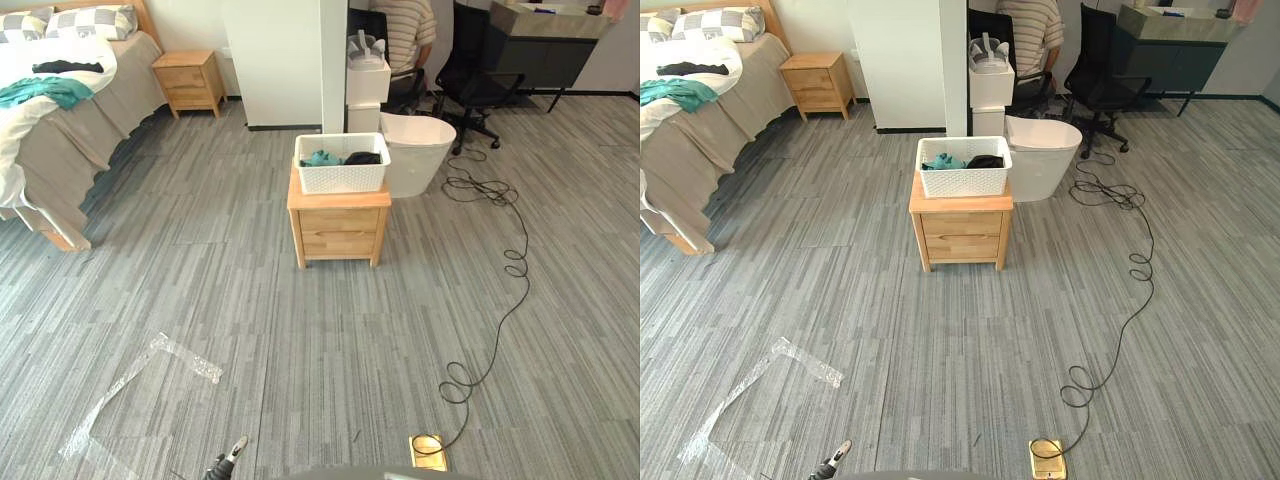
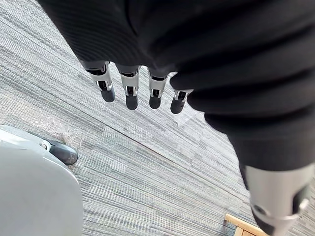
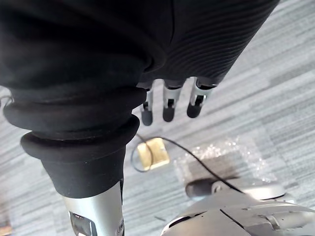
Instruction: Pick up the laundry basket with both hands and put the clothes into the washing machine.
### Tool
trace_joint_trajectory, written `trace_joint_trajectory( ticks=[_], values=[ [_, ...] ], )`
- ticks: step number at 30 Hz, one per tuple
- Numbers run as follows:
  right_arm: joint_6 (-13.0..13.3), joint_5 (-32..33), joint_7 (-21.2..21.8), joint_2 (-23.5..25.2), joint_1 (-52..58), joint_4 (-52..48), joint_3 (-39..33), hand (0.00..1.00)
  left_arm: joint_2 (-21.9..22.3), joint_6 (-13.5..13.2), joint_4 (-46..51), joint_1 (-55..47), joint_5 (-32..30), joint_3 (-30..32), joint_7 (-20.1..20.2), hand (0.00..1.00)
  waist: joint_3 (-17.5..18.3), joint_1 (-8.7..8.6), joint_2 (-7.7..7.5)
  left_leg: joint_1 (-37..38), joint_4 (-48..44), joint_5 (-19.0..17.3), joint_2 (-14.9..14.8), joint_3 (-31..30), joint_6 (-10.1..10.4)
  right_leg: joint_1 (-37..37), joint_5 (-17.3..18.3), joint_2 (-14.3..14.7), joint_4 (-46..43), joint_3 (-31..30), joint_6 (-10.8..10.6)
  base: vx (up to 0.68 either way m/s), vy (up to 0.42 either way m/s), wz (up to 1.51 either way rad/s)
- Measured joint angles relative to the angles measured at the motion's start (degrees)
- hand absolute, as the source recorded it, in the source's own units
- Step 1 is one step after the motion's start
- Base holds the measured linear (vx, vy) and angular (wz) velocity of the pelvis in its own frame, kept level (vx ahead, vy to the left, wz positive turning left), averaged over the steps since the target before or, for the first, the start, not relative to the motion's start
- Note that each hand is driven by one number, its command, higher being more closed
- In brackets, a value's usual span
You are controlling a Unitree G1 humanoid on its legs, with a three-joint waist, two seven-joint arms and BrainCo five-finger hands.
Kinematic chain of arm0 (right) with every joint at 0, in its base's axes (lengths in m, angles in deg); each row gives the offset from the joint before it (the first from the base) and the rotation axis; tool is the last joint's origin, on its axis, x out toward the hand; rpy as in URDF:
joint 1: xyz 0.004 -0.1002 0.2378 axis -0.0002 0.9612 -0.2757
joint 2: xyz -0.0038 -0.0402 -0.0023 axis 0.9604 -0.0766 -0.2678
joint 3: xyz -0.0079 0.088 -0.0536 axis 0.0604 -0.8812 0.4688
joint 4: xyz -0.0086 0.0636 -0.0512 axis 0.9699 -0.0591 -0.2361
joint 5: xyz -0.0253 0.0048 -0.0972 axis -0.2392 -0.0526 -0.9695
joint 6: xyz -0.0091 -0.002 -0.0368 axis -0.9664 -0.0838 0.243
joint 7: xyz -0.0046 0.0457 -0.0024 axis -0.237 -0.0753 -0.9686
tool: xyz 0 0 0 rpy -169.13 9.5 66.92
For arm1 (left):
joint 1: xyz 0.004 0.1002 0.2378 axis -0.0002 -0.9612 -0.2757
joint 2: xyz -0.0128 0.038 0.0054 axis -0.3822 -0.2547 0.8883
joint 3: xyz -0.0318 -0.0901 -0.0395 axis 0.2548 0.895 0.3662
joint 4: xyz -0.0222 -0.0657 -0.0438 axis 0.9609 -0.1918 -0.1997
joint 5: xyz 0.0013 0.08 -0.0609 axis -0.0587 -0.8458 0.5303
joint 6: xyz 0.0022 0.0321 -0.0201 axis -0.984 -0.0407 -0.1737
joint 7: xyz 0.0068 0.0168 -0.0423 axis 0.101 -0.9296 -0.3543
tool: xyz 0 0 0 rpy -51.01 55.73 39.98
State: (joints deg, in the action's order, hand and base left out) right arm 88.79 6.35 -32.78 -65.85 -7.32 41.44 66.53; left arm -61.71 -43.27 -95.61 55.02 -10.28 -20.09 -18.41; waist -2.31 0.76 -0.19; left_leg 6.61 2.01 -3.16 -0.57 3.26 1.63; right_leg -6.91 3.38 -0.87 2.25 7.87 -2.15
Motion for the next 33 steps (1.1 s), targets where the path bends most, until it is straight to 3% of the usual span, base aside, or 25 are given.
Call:
trace_joint_trajectory(
  ticks=[7, 9, 11, 12, 13, 14, 15, 16, 17, 19, 21, 22, 23, 24, 25, 26, 27, 29, 30, 31, 32, 33],
  values=[
    [0.0, 0.1, 0.0, 0.2, 0.0, -0.5, 0.1, 0.0, -0.2, 0.0, 0.0, 0.1, 0.1, 0.1, -0.2, 0.0, -0.3, -0.21, -0.29, -0.6, 0.0, 0.1, 0.0, -1.4, 0.0, 0.0, 0.1, 0.0, 0.0, 1.7, 0.2, -0.01, -0.008, 0.08],
    [-0.1, 0.1, 0.0, 0.6, -0.6, -0.5, -0.3, 0.0, -0.7, 0.1, 0.1, 1.1, 0.2, 0.1, -0.3, 0.0, -1.6, -0.32, -0.83, -1.4, -0.9, 0.2, 0.1, -2.5, 0.2, 0.6, 2.0, -0.3, -2.7, 3.3, 0.9, -0.03, -0.051, 0.53],
    [-0.1, 0.1, 0.1, 1.3, -1.8, -0.5, -0.6, 0.0, -0.9, 0.0, 3.0, 2.7, 0.2, 2.5, -1.9, 0.0, -5.4, 0.15, -2.01, -8.1, -15.4, -6.3, -0.9, -4.9, 1.3, 2.8, 7.3, -0.2, -9.3, 6.1, 2.5, -0.1, -0.084, 0.7],
    [-0.1, 0.1, 0.2, 1.3, -2.0, -0.5, -0.6, 0.0, -0.9, 0.1, 3.7, 2.3, 0.2, 3.1, -2.0, 0.0, -6.1, 0.3, -1.68, -9.6, -18.8, -7.3, -1.5, -4.4, 1.8, 2.7, 7.7, 0.2, -9.5, 6.3, 2.9, -0.07, -0.076, 0.3],
    [-0.1, 0.1, 0.1, 1.6, -2.6, -0.6, -0.6, 0.0, -0.8, 0.1, 5.0, 1.9, 0.6, 4.7, -2.4, 0.0, -7.3, 0.33, -2.64, -13.7, -28.4, -7.4, -2.0, -3.2, 2.2, 1.6, 8.2, 0.4, -9.5, 6.4, 3.4, 0.03, -0.06, 0.1],
    [-0.1, 0.1, 0.2, 1.3, -3.4, -0.7, -0.1, 0.0, -0.6, 0.1, 6.1, 1.3, 0.7, 5.0, -2.8, 0.0, -8.4, 0.69, -2.08, -19.2, -38.4, -7.7, -3.1, -1.3, 3.0, 0.2, 8.5, 0.8, -9.3, 6.2, 4.1, 0.06, -0.061, 0.08],
    [-0.1, 0.1, 0.1, 1.0, -3.5, -0.8, 0.1, 0.0, -0.3, 0.1, 6.3, 0.9, 0.7, 5.2, -2.9, 0.0, -8.5, 0.91, -2.04, -21.0, -40.5, -8.1, -3.4, -0.7, 3.0, -0.2, 8.7, 0.9, -9.2, 6.2, 4.3, 0.09, -0.017, -0.02],
    [-0.2, 0.3, -0.1, 0.3, -3.5, -0.8, 0.4, 0.0, 0.2, 0.1, 6.3, 0.8, 0.8, 5.4, -3.1, 0.0, -8.6, 1.42, -2.04, -23.1, -40.7, -8.1, -3.6, 0.3, 2.9, -0.9, 8.9, 0.9, -8.8, 6.0, 4.3, 0.12, 0.039, -0.1],
    [-0.2, 0.3, -0.2, -0.5, -3.6, -0.8, 0.4, 0.0, 0.8, 0.1, 6.5, 0.7, 0.9, 5.7, -3.2, 0.0, -8.7, 2.07, -0.94, -25.4, -37.6, -8.0, -3.5, 1.5, 2.8, -1.1, 9.2, 0.6, -8.2, 5.4, 4.1, 0.16, 0.085, -0.28],
    [-0.1, 0.3, -0.3, -1.9, -4.8, -1.1, 0.3, 0.0, 2.0, 0.2, 6.9, -0.4, 0.9, 5.8, -3.4, 0.0, -8.3, 3.42, 0.34, -29.4, -20.3, -5.3, -3.4, 1.7, 4.0, -1.0, 11.8, -0.7, -8.0, 2.5, 2.1, 0.53, 0.295, -0.72],
    [-0.4, 0.2, -0.1, -1.1, -4.2, -1.1, -0.8, 0.0, 2.1, 0.2, 6.7, -1.2, 1.0, 6.8, -3.9, 0.0, -7.2, 3.69, -0.56, -32.2, -26.3, -3.4, -2.1, 2.3, 1.4, -0.6, 16.9, -3.5, -12.3, 1.2, 0.1, 0.6, 0.291, -0.52],
    [-0.5, 0.1, -0.1, -0.4, -3.0, -0.7, -1.2, 0.0, 2.1, 0.2, 6.6, -1.7, 1.0, 6.9, -3.9, 0.0, -6.0, 3.99, -1.52, -32.4, -30.3, -4.2, -0.8, 3.7, -2.1, -0.4, 20.1, -5.7, -17.1, 0.6, -1.6, 0.74, 0.243, -0.36],
    [-0.5, 0.1, 0.1, 0.1, -2.7, 0.3, -2.0, 0.0, 1.5, 0.2, 6.4, -1.5, 1.0, 7.5, -3.9, 0.0, -4.9, 4.08, -3.25, -32.5, -33.7, -7.8, 1.0, 4.9, -4.0, 1.9, 21.6, -8.7, -24.3, 0.8, -3.7, 0.64, 0.191, -0.24],
    [-0.5, 0.0, 0.1, 0.2, -2.5, 0.3, -2.5, 0.0, 1.3, 0.2, 6.5, -1.2, 1.0, 7.7, -3.9, 0.0, -4.9, 3.77, -3.37, -32.0, -35.2, -9.4, 1.4, 5.1, -5.0, 3.3, 21.3, -9.6, -29.3, 0.5, -4.0, 0.91, 0.292, 0.0],
    [-0.5, -0.6, -0.1, 0.9, -2.2, 0.1, -5.7, 0.0, 1.3, 0.5, 6.4, -0.3, 1.0, 8.9, -3.9, 0.0, -6.2, 2.81, -4.28, -25.3, -36.3, -15.1, 4.1, 5.3, -7.2, 10.7, 10.5, -13.4, -54.7, -1.7, -0.5, 0.76, 0.249, 0.25],
    [-0.7, -0.6, -0.1, 1.2, -1.7, 0.2, -6.6, 0.0, 1.1, 1.1, 6.6, 0.1, 1.0, 8.1, -3.9, 0.0, -7.7, 1.48, -3.29, -18.8, -34.8, -16.6, 4.6, 4.4, -7.3, 14.1, 9.5, -13.2, -66.3, -2.3, -1.8, 1.02, 0.283, 0.35],
    [-0.7, -0.5, -0.1, 1.5, -1.1, -0.2, -6.6, 0.0, 1.3, 1.1, 6.9, 0.1, 1.0, 8.0, -3.9, 0.0, -7.6, 1.08, -2.77, -13.9, -32.2, -17.0, 4.6, 3.7, -7.6, 16.1, 10.6, -12.5, -69.3, -1.4, -1.9, 0.81, 0.133, 0.36],
    [-0.4, -0.5, -0.1, 1.9, 0.1, -3.1, -5.7, 0.0, 2.1, 0.9, 8.2, 0.7, 1.0, 7.9, -3.9, 0.0, -6.7, -0.26, -1.09, -3.8, -23.9, -17.0, 3.6, 1.5, -7.6, 23.6, 13.3, -10.5, -64.5, 4.5, -0.2, 0.76, 0.069, 0.32],
    [-0.4, -0.5, -0.1, 2.1, 0.2, -3.9, -5.8, 0.0, 2.3, 0.9, 8.3, 1.4, 0.9, 7.9, -3.8, 0.0, -6.7, -0.19, -0.89, -2.0, -22.4, -17.1, 3.3, 1.0, -7.4, 25.9, 13.6, -10.2, -61.3, 5.5, -0.7, 0.69, 0.003, 0.44],
    [-0.4, -0.4, -0.1, 2.3, 0.3, -5.1, -5.7, 0.0, 2.7, 0.9, 8.5, 3.2, 0.7, 7.8, -3.9, 0.0, -6.7, -0.24, -0.28, 0.8, -19.9, -17.6, 2.3, -0.5, -6.6, 29.7, 13.4, -9.7, -52.0, 7.1, -0.7, 0.59, -0.023, 0.47],
    [-0.4, -0.4, -0.2, 2.3, 0.3, -5.2, -5.8, 0.0, 3.0, 0.8, 8.6, 4.2, 0.4, 7.4, -3.9, 0.0, -6.8, -0.28, 0.27, 3.0, -17.8, -17.8, 1.3, -1.6, -5.9, 31.2, 11.9, -8.8, -41.6, 7.4, -0.5, 0.74, -0.058, 0.68],
    [-0.5, -0.4, -0.1, 2.4, 0.4, -5.2, -5.8, 0.0, 2.9, 0.7, 8.6, 4.6, 0.2, 6.6, -4.0, 0.0, -6.6, -0.45, 0.48, 5.6, -15.8, -18.0, -0.1, -2.3, -4.2, 31.1, 6.8, -7.1, -27.2, 6.6, -0.8, 0.73, -0.1, 0.61]
  ],
)
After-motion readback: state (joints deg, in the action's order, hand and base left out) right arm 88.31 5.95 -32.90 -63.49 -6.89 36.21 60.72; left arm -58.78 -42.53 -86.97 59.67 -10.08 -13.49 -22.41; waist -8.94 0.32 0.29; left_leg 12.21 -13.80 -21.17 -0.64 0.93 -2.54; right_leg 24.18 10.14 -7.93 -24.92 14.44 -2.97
